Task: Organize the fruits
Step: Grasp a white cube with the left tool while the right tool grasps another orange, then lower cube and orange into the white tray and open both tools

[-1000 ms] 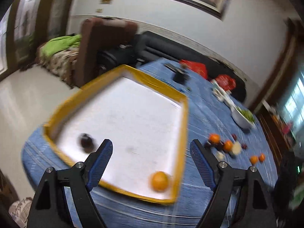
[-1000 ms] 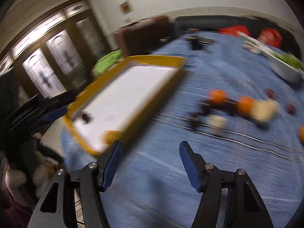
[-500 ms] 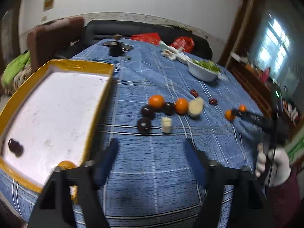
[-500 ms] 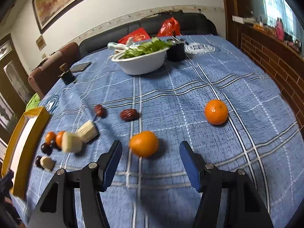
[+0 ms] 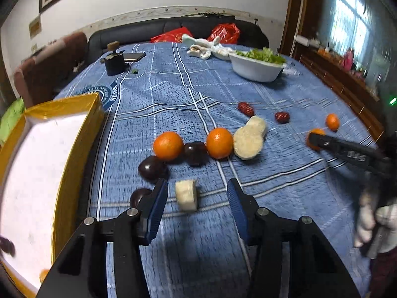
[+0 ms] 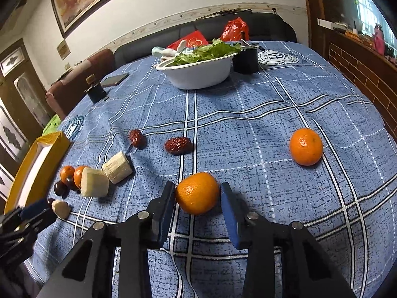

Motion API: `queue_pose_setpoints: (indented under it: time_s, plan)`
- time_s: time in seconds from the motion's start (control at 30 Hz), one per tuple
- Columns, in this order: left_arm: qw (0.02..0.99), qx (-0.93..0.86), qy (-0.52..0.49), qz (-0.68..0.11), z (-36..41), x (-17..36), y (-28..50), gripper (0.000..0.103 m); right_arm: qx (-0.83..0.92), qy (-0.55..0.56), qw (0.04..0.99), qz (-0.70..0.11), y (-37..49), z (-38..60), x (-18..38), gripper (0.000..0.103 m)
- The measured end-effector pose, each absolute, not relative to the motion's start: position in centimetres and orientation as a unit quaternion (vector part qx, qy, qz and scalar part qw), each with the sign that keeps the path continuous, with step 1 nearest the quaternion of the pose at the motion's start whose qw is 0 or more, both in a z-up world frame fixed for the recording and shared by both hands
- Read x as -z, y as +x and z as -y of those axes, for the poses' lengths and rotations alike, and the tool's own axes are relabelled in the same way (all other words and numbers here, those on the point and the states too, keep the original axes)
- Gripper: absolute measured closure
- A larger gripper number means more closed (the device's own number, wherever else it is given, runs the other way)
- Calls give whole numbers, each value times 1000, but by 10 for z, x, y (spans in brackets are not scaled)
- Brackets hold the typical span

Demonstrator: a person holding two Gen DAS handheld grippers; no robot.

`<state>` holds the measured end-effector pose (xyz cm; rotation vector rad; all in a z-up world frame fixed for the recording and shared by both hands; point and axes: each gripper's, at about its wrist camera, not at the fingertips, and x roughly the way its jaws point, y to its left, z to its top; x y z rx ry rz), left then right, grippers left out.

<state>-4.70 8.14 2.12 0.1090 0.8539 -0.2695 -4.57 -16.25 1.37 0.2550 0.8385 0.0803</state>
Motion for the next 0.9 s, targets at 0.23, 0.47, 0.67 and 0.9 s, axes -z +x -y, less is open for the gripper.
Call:
queue_pose_setpoints:
  time_s: [0.23,0.47,0.67,0.9]
  plan:
    - [890,130,62,-433,-78,-5,-38,87,-45,131,901,-411,-44,164,-12,63]
    - [906,118,7,-406,-100,-27,-54,87,-56,138,909,-389,-51,166,-20,64]
    - [921,90,-56,-374,-151,-56,-79,87,-53,131,913,-383,-54,162,-22,64]
    - [932,-12,-93,-351,-252,-73,-107,87,-36,115,922,-369,-64,150,-35,64]
